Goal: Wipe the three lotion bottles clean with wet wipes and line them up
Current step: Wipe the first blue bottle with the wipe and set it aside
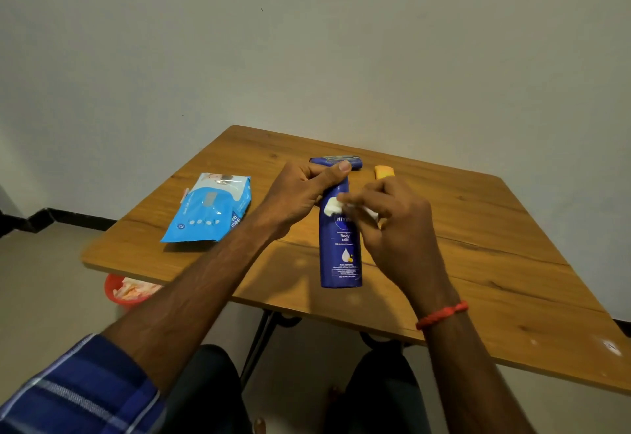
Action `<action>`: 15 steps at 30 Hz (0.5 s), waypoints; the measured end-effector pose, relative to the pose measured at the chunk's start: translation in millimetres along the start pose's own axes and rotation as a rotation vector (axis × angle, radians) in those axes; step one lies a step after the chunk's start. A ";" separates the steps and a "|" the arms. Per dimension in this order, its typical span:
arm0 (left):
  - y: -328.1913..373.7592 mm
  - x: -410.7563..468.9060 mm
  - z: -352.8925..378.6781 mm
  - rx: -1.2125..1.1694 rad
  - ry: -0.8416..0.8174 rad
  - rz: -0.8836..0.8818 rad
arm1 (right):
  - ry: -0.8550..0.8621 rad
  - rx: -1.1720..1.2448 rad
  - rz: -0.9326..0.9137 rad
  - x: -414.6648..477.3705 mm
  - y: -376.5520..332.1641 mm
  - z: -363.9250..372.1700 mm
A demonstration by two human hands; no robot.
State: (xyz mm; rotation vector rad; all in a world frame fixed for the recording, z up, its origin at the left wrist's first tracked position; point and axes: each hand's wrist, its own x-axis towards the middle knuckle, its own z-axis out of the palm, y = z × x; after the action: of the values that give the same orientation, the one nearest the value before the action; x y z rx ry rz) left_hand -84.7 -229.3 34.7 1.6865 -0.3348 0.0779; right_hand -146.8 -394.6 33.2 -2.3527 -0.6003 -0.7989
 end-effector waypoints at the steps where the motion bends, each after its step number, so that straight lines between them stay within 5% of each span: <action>1: 1.4 -0.4 -0.5 -0.005 -0.009 0.000 | 0.027 -0.013 0.019 5.7 -2.0 0.9; 5: 5.8 1.2 -3.1 -0.008 0.004 0.024 | 0.053 -0.141 -0.047 9.2 -18.4 5.2; 15: -9.4 0.8 -10.1 0.095 0.004 -0.015 | -0.278 -0.286 -0.282 -70.6 -16.9 7.9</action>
State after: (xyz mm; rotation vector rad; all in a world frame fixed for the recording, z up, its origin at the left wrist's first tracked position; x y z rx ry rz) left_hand -80.0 -218.5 27.3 1.7825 -0.3199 0.0876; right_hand -204.1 -392.9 -12.1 -2.7053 -1.0103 -0.7209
